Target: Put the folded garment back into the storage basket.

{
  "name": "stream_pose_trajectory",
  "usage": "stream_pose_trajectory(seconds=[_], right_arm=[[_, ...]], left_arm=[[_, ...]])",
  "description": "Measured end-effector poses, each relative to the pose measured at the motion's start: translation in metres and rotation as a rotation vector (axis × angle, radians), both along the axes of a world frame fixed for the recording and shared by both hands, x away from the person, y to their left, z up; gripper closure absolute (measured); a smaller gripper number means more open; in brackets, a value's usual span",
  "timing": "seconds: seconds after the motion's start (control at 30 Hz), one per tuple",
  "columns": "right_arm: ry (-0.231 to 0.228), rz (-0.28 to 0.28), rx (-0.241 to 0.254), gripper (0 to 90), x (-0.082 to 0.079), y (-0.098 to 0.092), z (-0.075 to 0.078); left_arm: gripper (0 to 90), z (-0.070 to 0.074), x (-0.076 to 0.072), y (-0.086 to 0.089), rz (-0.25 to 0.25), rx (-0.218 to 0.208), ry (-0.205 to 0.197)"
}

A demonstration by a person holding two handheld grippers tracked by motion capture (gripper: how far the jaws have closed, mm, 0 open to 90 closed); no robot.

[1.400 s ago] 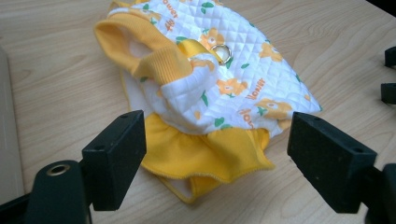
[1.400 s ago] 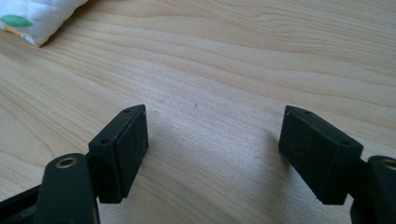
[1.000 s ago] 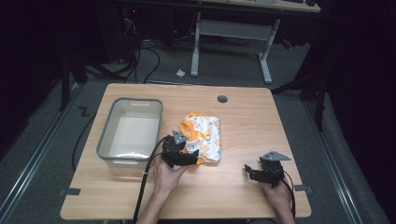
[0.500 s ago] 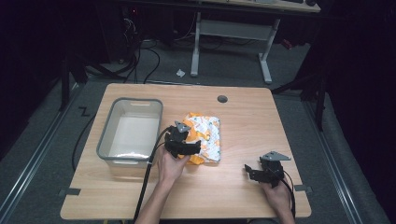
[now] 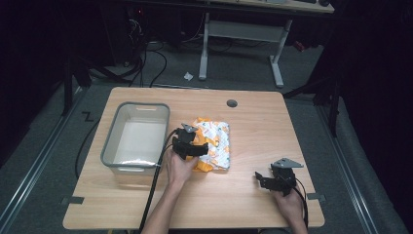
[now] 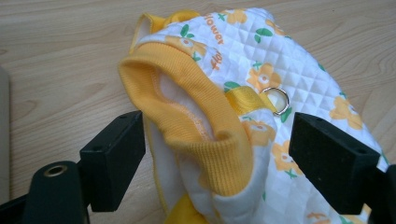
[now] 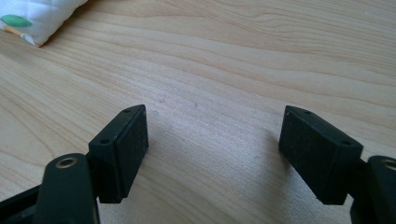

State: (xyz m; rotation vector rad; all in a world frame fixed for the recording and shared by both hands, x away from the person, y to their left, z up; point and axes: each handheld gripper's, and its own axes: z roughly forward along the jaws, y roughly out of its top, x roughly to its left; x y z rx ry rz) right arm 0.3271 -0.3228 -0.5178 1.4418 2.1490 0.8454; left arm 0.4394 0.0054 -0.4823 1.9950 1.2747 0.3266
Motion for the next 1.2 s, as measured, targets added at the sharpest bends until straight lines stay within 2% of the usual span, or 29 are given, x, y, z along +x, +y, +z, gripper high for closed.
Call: stream_pose_trajectory(seconds=[0.2,0.23,0.3,0.63,0.8,0.9,0.97,1.2], right_arm=[[0.000,0.000,0.000,24.4,0.000,0.000,0.000],[0.000,0.000,0.000,24.4,0.000,0.000,0.000],[0.000,-0.001,0.000,24.4,0.000,0.000,0.000],[0.000,0.000,0.000,24.4,0.000,0.000,0.000],[0.000,0.000,0.000,24.4,0.000,0.000,0.000],[0.000,0.000,0.000,24.4,0.000,0.000,0.000],[0.000,0.000,0.000,24.4,0.000,0.000,0.000],[0.000,0.000,0.000,24.4,0.000,0.000,0.000]], left_arm=[[20.3,-0.010,0.006,-0.003,0.014,0.018,0.014],[20.4,-0.014,0.009,-0.004,0.020,0.042,0.027],[20.6,-0.017,0.012,-0.005,0.030,0.055,0.041],[21.3,-0.031,0.020,-0.007,0.056,0.087,0.113],[23.5,-0.032,0.019,-0.009,0.044,0.112,0.098],[29.0,-0.031,0.017,-0.012,0.026,0.133,0.083],[37.6,-0.030,0.015,-0.014,0.002,0.136,0.072],[59.0,-0.029,0.013,-0.017,-0.035,0.108,0.078]])
